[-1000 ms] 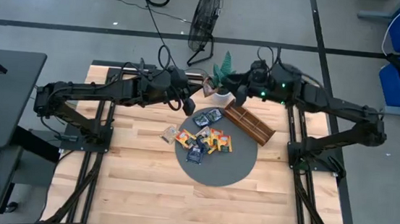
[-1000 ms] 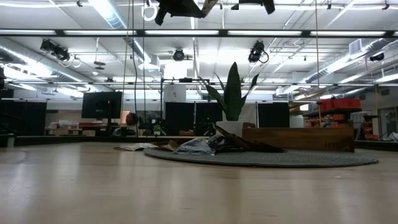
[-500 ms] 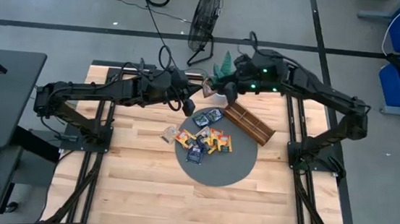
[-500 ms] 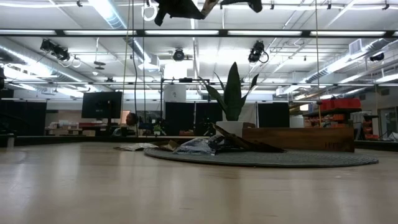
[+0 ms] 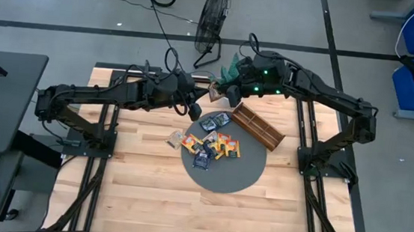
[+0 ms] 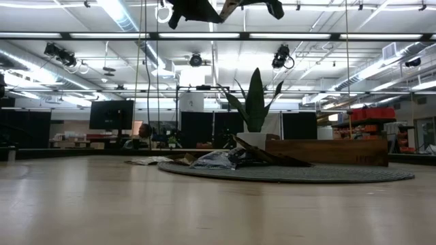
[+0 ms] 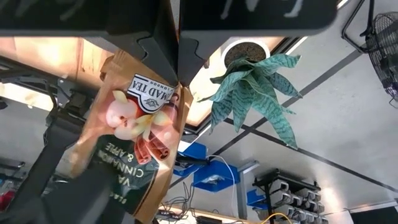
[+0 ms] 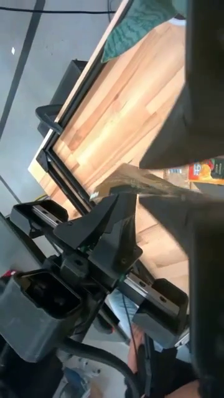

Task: Pick & Place Tea
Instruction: Put the brown tea tag into the wooden organizer

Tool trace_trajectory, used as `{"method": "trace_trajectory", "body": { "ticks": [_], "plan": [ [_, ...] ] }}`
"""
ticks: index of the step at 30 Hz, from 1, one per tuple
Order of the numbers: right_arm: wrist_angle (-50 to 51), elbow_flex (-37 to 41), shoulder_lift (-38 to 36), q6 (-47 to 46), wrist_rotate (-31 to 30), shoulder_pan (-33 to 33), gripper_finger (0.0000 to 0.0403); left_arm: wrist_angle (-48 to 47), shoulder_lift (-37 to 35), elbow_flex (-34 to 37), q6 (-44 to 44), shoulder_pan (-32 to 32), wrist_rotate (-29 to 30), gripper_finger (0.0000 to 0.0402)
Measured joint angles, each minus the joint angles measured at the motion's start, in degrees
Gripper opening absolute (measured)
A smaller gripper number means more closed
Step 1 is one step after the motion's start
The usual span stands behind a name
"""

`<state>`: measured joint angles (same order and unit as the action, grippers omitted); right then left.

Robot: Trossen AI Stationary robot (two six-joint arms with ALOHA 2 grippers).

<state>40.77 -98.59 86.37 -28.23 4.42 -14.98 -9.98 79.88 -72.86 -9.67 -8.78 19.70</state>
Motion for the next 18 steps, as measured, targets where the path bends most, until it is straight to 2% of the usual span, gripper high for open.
{"method": "trace_trajectory", "body": {
  "ticks": [2,3,10,18],
  "plan": [
    [0.02,0.0,0.0,1.6,0.1,0.02,0.0021,-0.21,0.0,-0.02,0.0,0.0,-0.02,0.0001],
    [0.01,0.0,0.0,2.34,0.06,0.19,0.0012,-0.32,0.0,-0.02,0.0,0.0,0.0,0.0002],
    [0.06,0.0,0.0,4.24,-3.07,0.48,0.0003,-0.86,0.0,-0.09,0.19,0.04,2.42,0.004],
    [3.08,0.0,-3.28,6.87,-7.14,0.46,0.0001,-4.23,0.0,-0.09,0.31,-0.07,7.52,0.0115]
  ]
}}
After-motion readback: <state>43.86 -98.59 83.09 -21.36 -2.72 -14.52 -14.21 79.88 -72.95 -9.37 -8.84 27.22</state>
